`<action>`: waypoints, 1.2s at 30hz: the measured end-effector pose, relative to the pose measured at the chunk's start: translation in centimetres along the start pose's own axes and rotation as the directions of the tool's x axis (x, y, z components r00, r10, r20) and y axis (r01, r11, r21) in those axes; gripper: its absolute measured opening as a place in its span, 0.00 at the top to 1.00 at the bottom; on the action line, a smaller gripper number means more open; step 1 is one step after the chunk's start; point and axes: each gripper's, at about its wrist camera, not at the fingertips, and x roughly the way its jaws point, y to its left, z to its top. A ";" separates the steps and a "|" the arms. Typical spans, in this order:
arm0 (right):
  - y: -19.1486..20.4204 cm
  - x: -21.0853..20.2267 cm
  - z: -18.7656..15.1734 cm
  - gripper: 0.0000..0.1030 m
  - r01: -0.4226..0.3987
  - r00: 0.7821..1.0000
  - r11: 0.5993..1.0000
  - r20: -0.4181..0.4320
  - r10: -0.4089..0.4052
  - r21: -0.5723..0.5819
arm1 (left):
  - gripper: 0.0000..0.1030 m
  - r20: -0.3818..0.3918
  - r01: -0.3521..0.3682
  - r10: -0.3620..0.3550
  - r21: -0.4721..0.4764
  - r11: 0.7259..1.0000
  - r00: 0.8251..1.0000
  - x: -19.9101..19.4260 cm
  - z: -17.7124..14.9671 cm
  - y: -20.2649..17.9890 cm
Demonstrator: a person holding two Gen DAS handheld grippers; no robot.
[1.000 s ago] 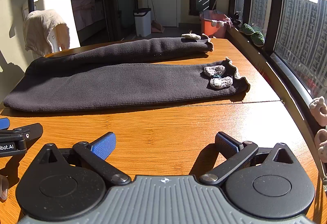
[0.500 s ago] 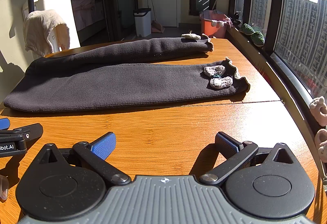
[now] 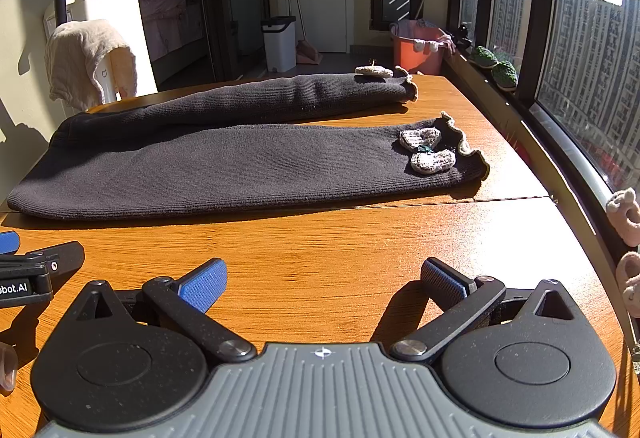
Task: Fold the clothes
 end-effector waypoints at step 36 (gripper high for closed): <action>0.1 1.2 1.4 0.00 -0.154 0.988 0.974 -0.058 0.146 -0.165 | 0.00 -0.033 0.151 -0.148 0.119 0.981 0.988 0.4 0.5 0.3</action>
